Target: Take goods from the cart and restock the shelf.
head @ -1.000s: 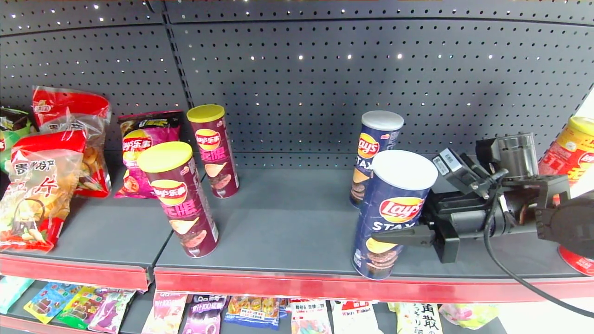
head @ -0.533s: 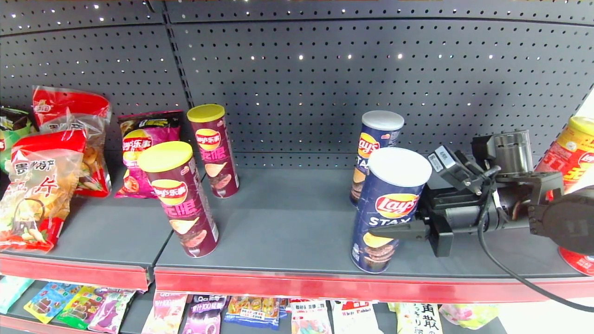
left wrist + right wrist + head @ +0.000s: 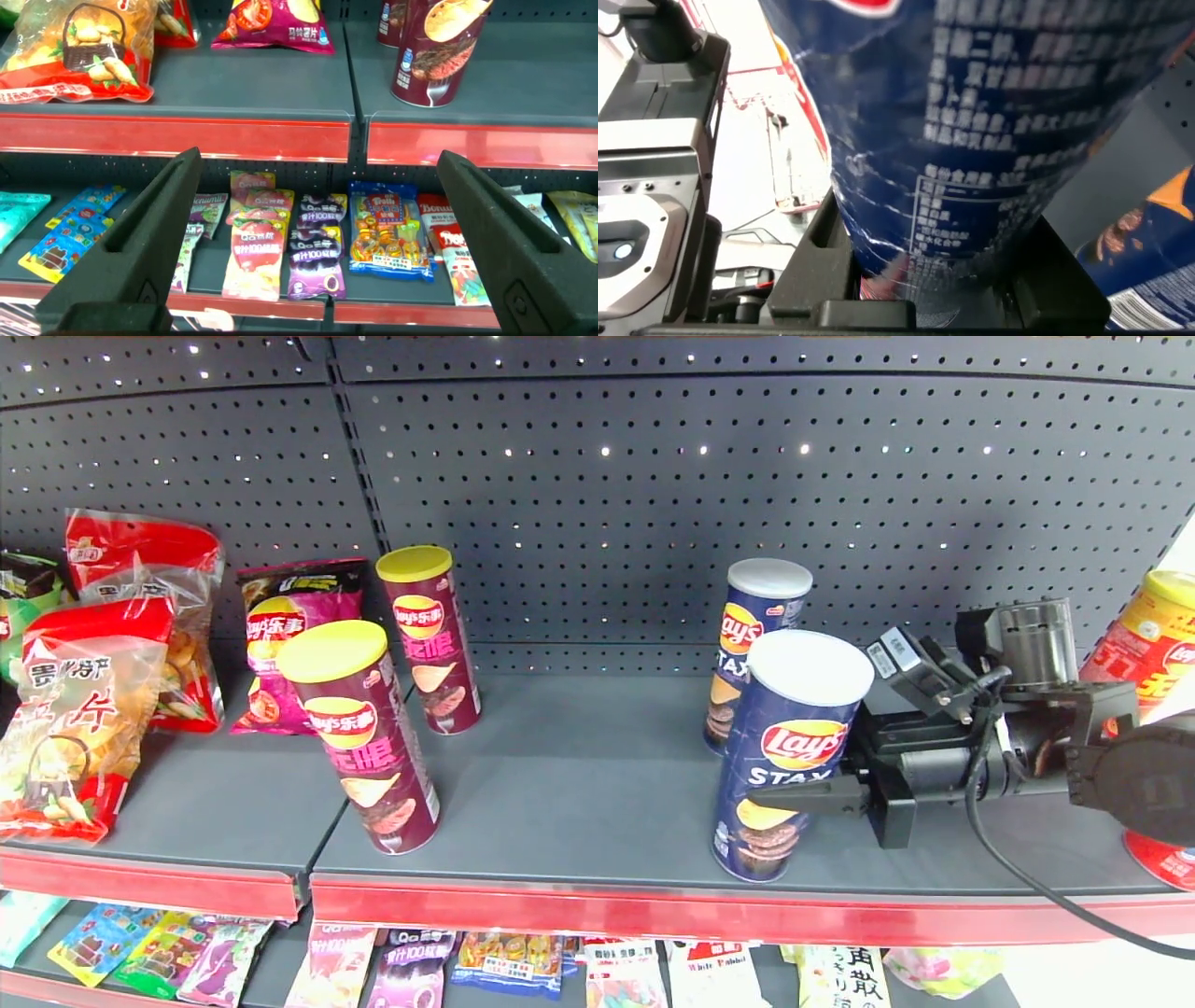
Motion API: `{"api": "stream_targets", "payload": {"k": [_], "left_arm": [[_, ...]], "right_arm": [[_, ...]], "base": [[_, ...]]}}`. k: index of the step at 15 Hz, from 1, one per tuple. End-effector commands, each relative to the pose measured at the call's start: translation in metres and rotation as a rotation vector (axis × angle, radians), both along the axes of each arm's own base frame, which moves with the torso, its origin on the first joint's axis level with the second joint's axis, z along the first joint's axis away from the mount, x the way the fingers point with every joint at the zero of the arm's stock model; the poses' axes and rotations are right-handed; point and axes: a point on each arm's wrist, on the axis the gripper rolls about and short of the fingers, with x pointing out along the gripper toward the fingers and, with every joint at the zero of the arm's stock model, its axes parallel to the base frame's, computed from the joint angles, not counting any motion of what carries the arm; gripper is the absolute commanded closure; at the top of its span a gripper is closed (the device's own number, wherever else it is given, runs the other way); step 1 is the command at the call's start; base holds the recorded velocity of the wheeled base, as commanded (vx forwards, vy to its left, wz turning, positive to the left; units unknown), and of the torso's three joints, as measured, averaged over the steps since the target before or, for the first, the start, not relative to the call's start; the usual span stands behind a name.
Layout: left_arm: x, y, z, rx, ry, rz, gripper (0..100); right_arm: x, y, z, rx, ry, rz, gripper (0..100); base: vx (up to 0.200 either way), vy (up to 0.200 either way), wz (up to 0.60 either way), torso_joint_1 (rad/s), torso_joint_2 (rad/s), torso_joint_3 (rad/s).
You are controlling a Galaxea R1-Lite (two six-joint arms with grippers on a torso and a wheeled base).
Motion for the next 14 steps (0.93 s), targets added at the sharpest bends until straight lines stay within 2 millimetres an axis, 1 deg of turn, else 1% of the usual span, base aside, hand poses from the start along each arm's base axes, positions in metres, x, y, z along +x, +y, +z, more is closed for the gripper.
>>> {"api": "stream_targets", "payload": {"k": [1,3,8,14], "left_arm": [[0.0001,0.0,0.0,0.001,0.001,0.001,0],[0.0001,0.0,0.0,0.001,0.001,0.001,0],[0.0001,0.0,0.0,0.001,0.001,0.001,0],[0.0001,0.0,0.0,-0.001,0.001,0.001,0]], "right_arm": [[0.0013,0.0024,-0.0034,-0.003,0.009,0.008,100],[0.0014,0.0024,-0.0042,-0.004,0.012,0.008,100],[-0.001,0.0101,-0.0048,-0.005,0.012,0.036,100],[-0.0006,0.0122,-0.0054,-0.005,0.015,0.042,100]], "base": [[0.0,0.0,0.0,0.0,0.0,0.0],[0.0,0.0,0.0,0.0,0.0,0.0],[0.0,0.0,0.0,0.0,0.0,0.0],[0.0,0.0,0.0,0.0,0.0,0.0]]}}
